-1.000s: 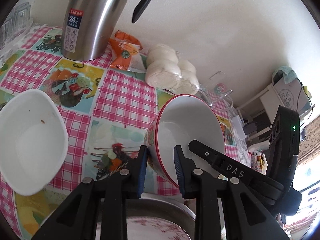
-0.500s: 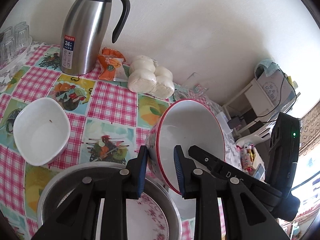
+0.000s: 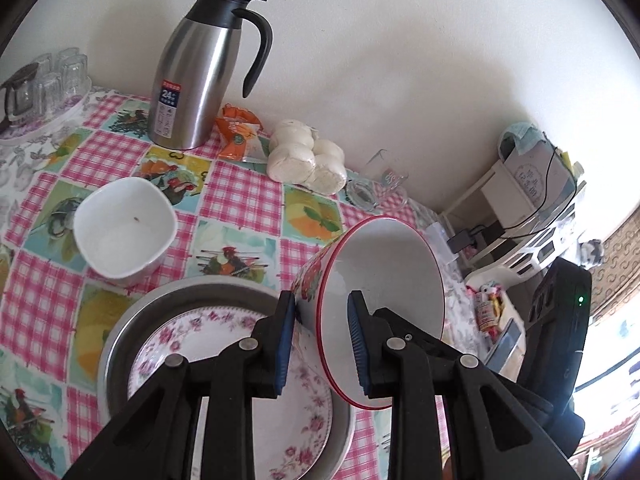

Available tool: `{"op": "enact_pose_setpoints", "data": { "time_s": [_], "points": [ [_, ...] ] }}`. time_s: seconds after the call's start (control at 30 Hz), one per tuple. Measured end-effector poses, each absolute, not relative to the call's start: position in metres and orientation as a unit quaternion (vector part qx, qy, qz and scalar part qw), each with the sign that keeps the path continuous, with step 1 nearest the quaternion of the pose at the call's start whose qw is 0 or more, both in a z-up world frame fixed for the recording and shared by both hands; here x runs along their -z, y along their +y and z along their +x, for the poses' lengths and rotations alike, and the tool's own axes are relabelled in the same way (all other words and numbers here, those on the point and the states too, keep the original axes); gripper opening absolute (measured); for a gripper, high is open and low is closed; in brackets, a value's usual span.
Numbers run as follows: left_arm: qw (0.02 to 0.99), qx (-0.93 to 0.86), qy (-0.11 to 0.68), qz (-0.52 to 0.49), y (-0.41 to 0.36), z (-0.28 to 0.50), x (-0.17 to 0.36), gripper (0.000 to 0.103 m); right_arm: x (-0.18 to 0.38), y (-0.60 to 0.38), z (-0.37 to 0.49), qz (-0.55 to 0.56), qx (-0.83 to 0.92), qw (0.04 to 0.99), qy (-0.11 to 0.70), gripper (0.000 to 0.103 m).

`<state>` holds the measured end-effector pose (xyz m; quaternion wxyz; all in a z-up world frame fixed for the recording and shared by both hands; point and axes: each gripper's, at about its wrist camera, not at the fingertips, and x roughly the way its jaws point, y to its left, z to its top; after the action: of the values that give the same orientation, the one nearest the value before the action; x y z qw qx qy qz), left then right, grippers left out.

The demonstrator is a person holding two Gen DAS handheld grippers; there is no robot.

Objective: Organize plates and bowls
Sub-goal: 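Lift the strawberry bowl with both grippers and carry it over the tray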

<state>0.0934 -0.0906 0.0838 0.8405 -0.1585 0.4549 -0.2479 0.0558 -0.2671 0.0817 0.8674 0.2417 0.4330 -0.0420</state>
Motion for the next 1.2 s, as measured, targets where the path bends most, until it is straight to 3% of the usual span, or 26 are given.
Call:
{"op": "enact_pose_setpoints", "data": {
  "time_s": [1.2],
  "points": [
    [0.838, 0.187, 0.481, -0.177, -0.03, 0.058, -0.063, 0.028, -0.041, -0.209, 0.018, 0.268, 0.02, 0.849, 0.455, 0.013]
  ]
}}
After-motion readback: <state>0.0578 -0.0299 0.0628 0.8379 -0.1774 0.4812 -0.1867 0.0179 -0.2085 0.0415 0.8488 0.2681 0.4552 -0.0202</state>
